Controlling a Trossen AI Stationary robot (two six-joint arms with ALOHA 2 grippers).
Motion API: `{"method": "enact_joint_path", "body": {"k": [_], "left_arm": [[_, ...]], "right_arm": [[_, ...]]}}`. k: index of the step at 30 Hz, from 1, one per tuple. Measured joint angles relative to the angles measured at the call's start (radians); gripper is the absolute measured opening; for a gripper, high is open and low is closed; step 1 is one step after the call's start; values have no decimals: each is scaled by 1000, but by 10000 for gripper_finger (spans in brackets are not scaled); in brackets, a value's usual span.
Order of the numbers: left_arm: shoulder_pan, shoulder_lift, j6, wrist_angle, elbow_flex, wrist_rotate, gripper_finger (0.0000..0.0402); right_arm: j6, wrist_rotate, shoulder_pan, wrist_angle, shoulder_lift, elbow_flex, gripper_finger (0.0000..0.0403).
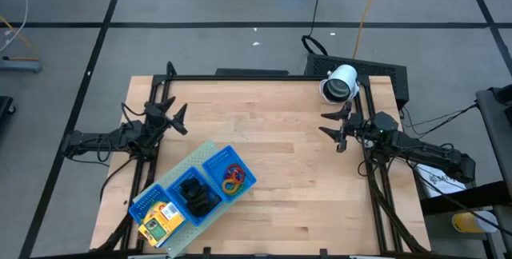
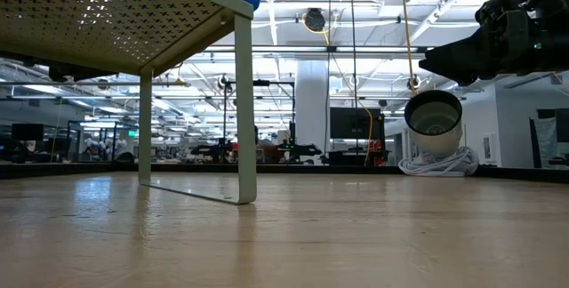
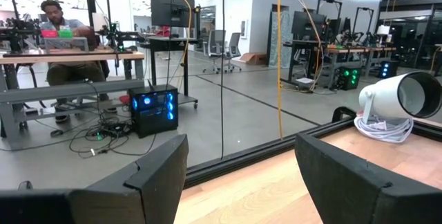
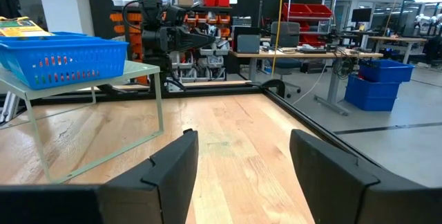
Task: Pick & Place Office Desk Supplies
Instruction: Return to Home Position
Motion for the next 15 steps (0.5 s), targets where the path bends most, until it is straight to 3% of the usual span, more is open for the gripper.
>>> {"method": "enact_joint_path", "body": {"k": [15], "left_arm": [[0,0,2,0,0,0,273]], "right_arm": [[0,0,0,0,0,0,220]]}}
